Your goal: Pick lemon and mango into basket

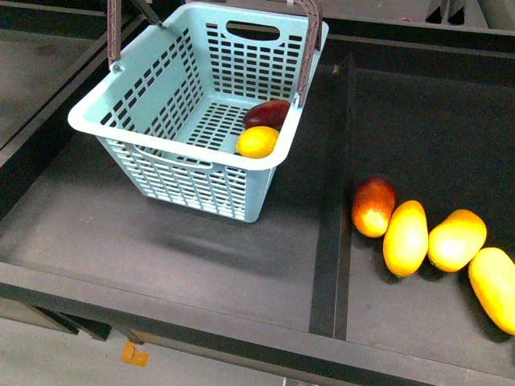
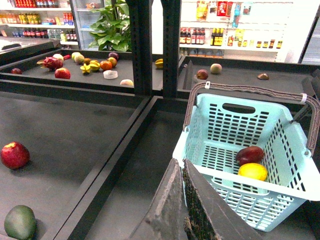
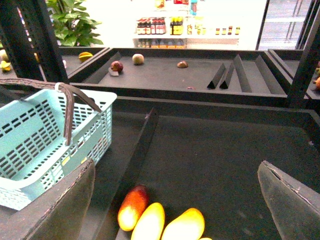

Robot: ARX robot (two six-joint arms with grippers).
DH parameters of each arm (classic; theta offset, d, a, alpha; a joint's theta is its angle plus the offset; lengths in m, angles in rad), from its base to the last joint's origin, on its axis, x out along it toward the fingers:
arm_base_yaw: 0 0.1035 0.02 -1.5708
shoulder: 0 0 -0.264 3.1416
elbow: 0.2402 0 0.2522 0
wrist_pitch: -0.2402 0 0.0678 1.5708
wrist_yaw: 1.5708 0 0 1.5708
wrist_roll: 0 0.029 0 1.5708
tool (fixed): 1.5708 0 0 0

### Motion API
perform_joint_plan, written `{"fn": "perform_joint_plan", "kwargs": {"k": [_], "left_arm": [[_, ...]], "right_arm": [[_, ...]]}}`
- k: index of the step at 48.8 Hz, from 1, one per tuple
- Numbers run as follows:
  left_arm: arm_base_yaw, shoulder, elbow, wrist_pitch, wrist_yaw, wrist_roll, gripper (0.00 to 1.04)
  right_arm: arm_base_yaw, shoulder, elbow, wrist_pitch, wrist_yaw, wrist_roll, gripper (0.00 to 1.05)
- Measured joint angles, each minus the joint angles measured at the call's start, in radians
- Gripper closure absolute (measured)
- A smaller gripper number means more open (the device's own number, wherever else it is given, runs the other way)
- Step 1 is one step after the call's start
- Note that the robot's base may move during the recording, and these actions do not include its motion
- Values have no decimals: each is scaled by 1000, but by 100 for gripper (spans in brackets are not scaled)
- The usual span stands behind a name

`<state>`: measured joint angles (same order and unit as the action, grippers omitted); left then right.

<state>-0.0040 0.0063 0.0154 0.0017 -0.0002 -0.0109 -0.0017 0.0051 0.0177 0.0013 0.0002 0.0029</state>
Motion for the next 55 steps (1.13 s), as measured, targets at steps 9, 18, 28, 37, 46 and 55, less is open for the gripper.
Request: {"fn": "perform_joint_plan", "kwargs": {"k": [9,18,28,37,46,55], "left_arm": [[0,0,0,0,0,0,102],[0,0,0,0,0,0,102],[0,0,0,0,0,0,63],[0,0,0,0,0,0,28],[0,0,0,0,0,1,8],[0,0,0,0,0,2,7]], "right_arm": [[0,0,0,0,0,0,9],[0,0,0,0,0,0,9],[0,0,0,0,0,0,9],[0,0,0,0,0,0,9],[0,0,0,0,0,0,9],[0,0,0,0,0,0,9]]}}
